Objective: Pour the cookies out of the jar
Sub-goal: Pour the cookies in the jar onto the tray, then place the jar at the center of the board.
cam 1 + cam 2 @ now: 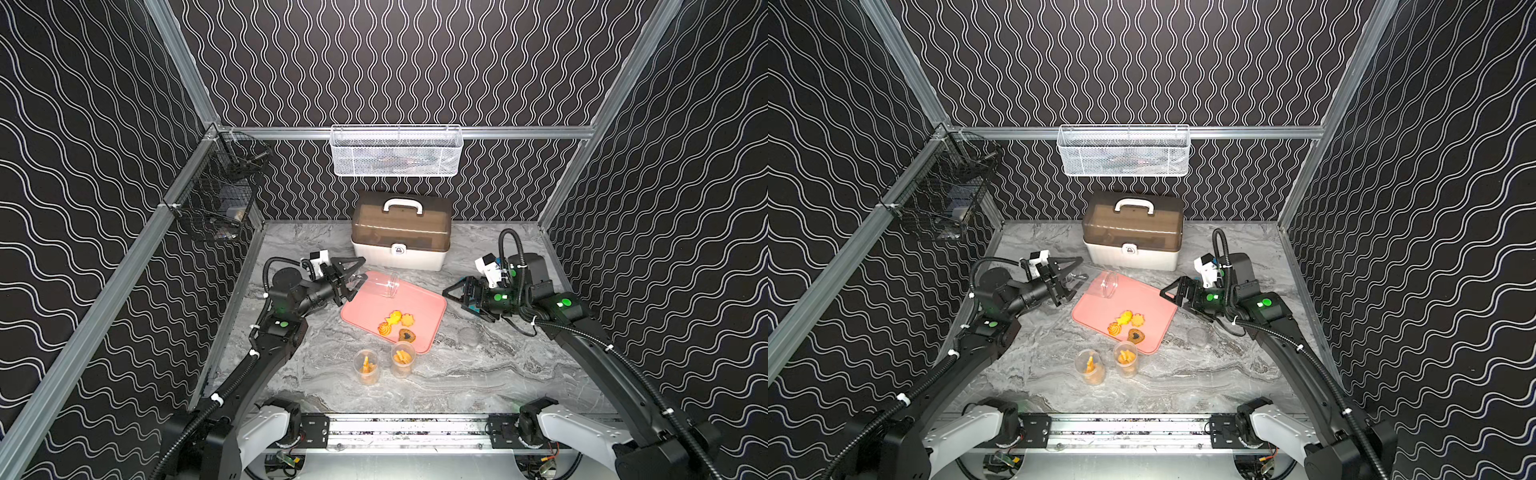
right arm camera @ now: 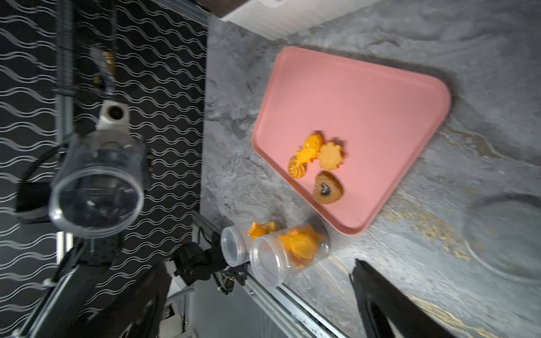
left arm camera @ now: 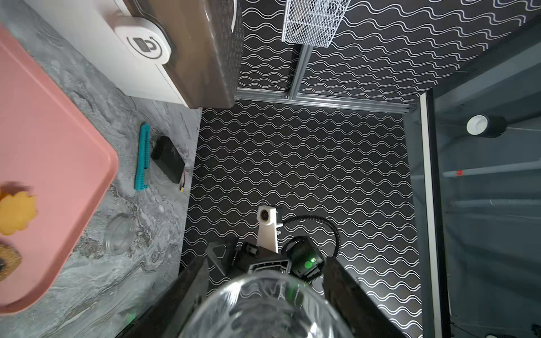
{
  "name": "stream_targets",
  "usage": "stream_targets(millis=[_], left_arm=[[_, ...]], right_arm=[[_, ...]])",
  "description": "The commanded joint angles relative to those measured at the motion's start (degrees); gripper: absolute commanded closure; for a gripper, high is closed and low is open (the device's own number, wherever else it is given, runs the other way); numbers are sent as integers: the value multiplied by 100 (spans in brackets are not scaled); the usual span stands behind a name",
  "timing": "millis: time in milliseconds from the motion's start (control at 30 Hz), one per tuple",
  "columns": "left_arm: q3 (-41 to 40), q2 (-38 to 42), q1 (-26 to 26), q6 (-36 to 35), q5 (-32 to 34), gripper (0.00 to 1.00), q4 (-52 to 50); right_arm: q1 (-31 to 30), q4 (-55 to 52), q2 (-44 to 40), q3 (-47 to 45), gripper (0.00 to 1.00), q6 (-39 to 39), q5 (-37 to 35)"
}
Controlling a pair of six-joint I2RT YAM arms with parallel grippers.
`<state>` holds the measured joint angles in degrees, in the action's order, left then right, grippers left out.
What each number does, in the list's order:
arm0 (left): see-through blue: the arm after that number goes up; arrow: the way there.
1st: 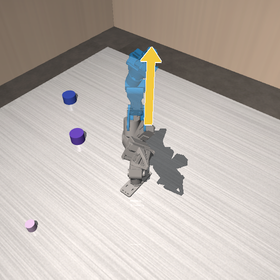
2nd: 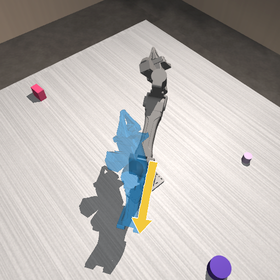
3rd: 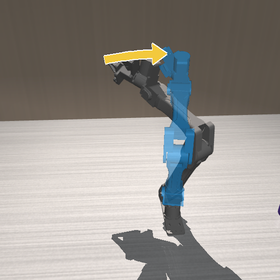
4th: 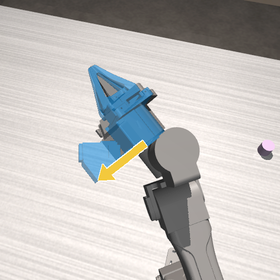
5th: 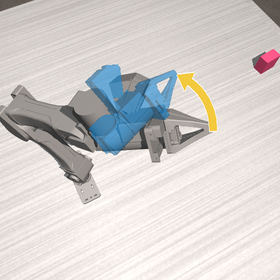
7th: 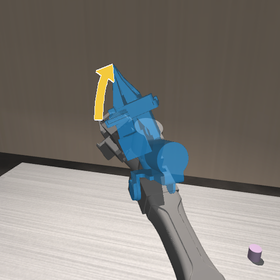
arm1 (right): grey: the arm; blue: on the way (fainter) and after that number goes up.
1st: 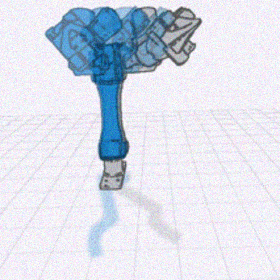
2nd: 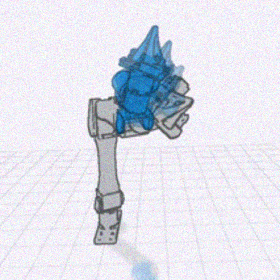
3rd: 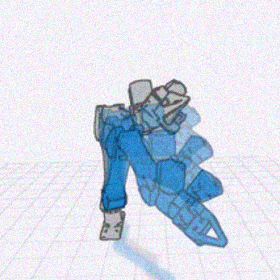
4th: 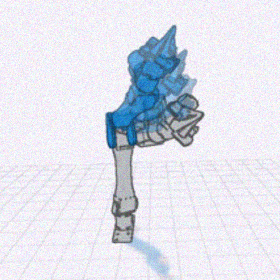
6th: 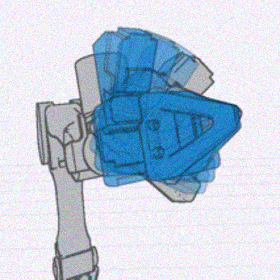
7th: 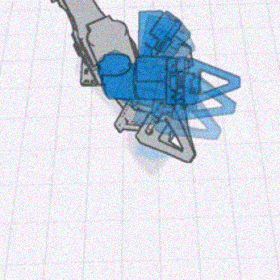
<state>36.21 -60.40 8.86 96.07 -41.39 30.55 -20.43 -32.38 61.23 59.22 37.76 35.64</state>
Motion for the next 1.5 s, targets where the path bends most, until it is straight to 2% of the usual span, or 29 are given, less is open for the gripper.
stream_targets(millis=[0, 267, 367, 433, 600, 833, 1100, 1467], left_arm=[[72, 6, 66, 314, 73, 40, 471], [285, 54, 303, 155, 201, 40, 225], [352, 102, 376, 90, 254, 39, 85], [406, 118, 416, 50, 279, 39, 6], [481, 162, 483, 16, 325, 38, -94], [572, 193, 502, 25, 321, 38, -119], [571, 187, 520, 69, 327, 38, -33], [578, 157, 555, 291, 331, 38, 189]], right_arm=[[-7, 1017, -108, 119, 0, 709, 571], [-252, 1395, 26, 512, 0, 1169, 545], [-531, 1502, 135, 705, 0, 1219, 341], [-1007, 1441, 240, 866, 0, 1129, 75], [-1731, 1379, 560, 1250, 0, 958, -419], [-2184, 1541, 928, 1453, 0, 973, -631], [-2431, 1690, 1124, 1510, 0, 962, -738], [-2449, 2183, 1088, 1278, 8, 1155, -718]])
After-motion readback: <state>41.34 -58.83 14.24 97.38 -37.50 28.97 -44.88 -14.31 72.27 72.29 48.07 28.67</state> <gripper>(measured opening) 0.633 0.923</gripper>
